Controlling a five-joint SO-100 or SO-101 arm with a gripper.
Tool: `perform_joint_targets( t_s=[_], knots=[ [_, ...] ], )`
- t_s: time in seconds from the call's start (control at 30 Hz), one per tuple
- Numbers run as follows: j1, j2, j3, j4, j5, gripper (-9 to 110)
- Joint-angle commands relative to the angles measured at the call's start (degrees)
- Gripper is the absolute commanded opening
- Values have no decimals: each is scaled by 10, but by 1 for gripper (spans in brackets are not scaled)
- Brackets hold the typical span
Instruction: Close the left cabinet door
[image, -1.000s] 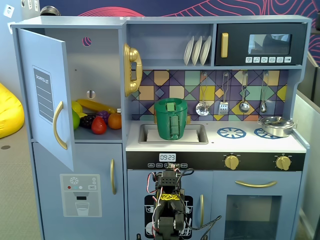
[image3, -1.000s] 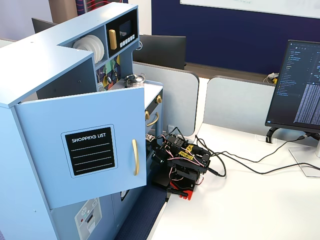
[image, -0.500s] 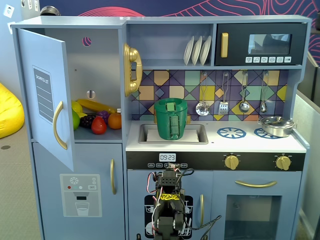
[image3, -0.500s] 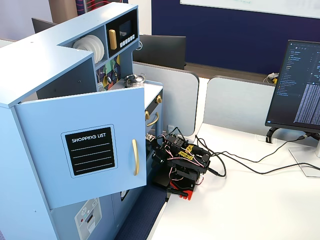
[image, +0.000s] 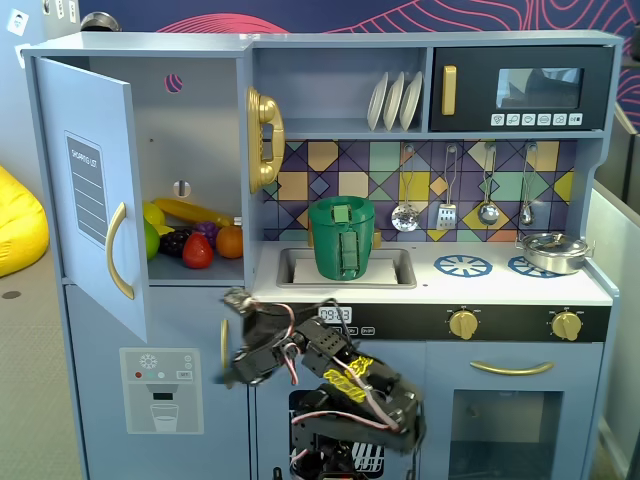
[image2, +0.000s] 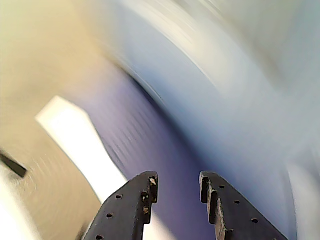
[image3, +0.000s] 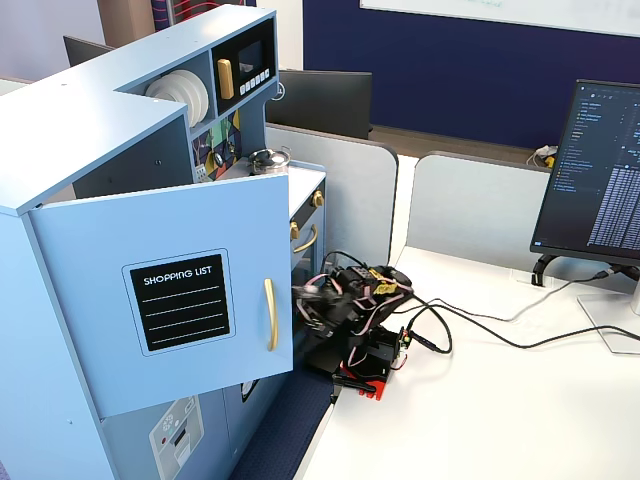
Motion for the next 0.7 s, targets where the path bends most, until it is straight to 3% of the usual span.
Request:
perform_joint_targets(
  t_s=[0.0,0.07,0.23,0.67],
  knots=[
    [-237,-26,-54,-156,-132,0],
    [-299,-53,-50,-250,-214,0],
    [-342,-145,-108,-334,-213,0],
    [-308,-505,-378,-475,-231,0]
  ],
)
